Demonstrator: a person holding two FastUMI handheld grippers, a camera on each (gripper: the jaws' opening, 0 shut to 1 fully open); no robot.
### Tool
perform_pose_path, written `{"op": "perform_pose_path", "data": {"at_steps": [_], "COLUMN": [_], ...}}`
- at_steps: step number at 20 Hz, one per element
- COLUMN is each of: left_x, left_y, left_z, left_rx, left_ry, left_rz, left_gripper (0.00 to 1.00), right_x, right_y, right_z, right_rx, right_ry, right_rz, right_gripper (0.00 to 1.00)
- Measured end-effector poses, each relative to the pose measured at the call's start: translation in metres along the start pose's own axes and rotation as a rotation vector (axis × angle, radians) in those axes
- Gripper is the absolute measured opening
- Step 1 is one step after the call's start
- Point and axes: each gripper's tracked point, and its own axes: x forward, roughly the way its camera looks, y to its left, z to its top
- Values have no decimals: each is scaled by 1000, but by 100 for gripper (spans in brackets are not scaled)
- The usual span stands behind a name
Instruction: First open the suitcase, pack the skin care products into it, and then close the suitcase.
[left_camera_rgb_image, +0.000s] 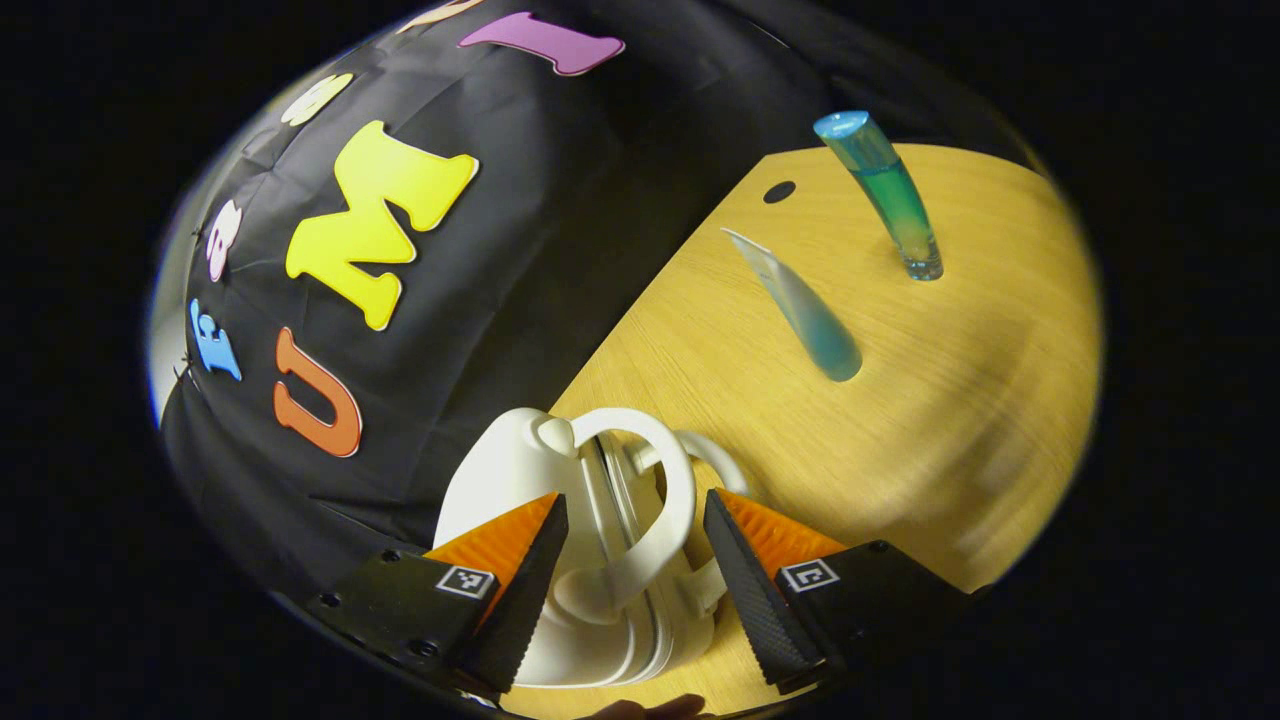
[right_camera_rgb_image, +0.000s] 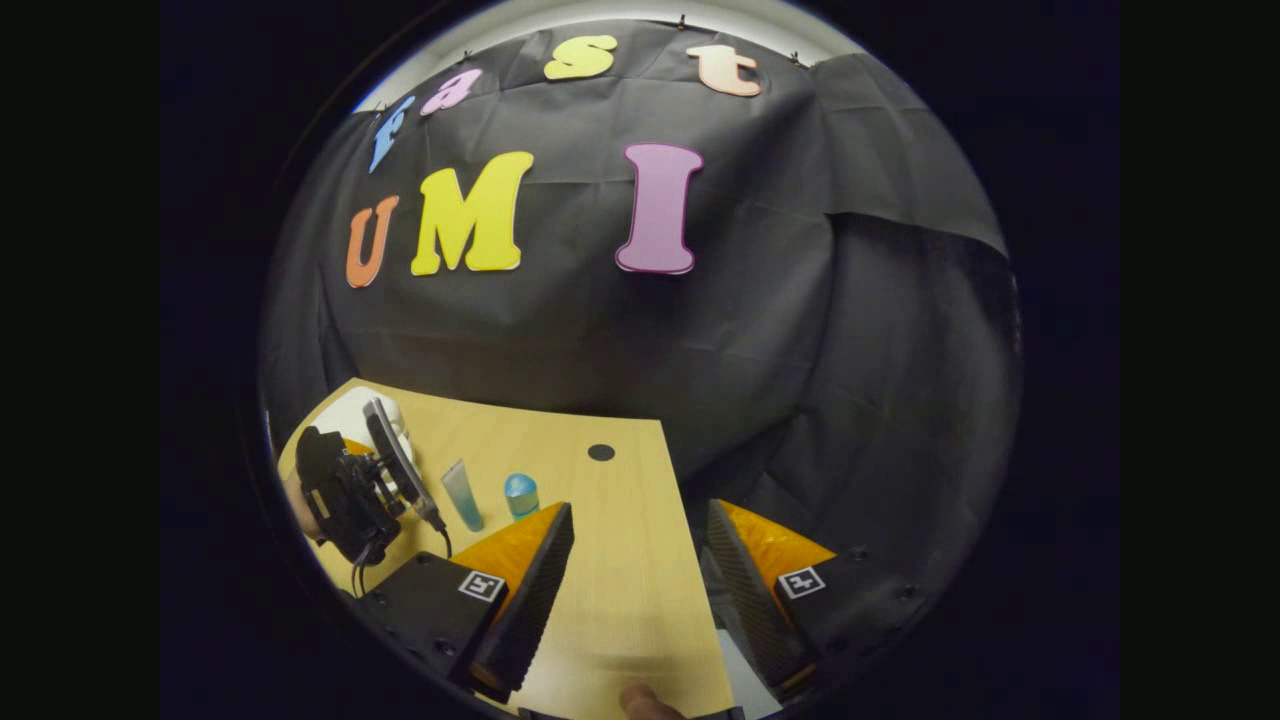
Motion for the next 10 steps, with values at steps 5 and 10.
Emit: {"op": "perform_pose_path", "data": {"at_steps": [5,10], "left_x": [1,2], "left_y": [-4,-11], "left_z": [5,4], "left_rx": [123,198], "left_ry": [2,-2], "left_rz": [27,18], "left_gripper": [59,26], "right_x": [3,-8], "right_y": [3,11], "right_z": [8,24], "right_rx": [-2,-9], "right_ry": [-6,-31], "right_rz": [12,-26], "right_gripper": [80,80]}}
